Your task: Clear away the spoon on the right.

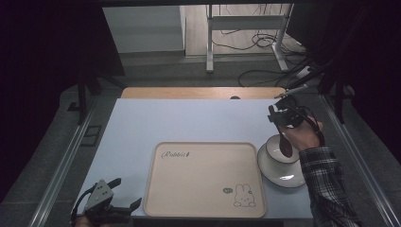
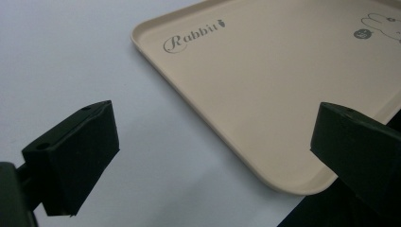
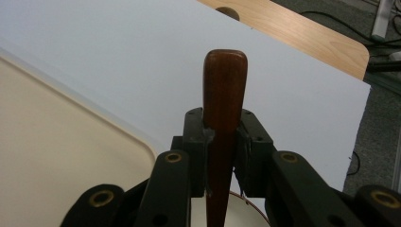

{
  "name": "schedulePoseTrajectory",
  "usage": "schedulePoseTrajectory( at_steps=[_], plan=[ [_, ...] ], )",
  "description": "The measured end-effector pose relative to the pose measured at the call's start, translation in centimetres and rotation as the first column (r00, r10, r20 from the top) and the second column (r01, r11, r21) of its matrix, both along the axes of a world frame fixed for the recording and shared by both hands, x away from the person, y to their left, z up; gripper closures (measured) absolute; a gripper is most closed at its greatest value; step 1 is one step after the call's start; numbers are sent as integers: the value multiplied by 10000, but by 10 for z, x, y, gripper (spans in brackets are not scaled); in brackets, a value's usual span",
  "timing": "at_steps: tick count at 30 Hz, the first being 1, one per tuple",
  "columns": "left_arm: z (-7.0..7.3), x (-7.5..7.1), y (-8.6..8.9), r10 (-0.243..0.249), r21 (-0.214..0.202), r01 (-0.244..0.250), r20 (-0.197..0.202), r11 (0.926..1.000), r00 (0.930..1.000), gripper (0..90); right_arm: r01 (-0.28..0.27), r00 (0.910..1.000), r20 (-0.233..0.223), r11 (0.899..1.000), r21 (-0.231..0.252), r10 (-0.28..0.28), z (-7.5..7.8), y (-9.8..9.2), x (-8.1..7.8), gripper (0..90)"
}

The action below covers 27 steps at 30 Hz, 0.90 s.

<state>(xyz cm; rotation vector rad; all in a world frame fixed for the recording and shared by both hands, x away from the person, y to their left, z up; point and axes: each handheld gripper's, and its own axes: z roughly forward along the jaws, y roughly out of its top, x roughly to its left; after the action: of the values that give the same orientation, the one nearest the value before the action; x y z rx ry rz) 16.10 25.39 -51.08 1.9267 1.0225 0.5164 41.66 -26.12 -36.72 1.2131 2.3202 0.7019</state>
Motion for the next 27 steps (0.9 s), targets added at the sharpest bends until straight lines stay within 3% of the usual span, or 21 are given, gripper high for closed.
schedulePoseTrajectory(
  at_steps=[13,27],
  plan=[
    [0,0,-1,-10,50,10,-10,10000,10000,15,-393,9982,-450,9992,35,394,14,3,-14,766],
    [0,0,-1,-26,65,26,-6,10000,10000,15,-1000,9904,-959,9950,18,997,10,17,-37,766]
  ],
)
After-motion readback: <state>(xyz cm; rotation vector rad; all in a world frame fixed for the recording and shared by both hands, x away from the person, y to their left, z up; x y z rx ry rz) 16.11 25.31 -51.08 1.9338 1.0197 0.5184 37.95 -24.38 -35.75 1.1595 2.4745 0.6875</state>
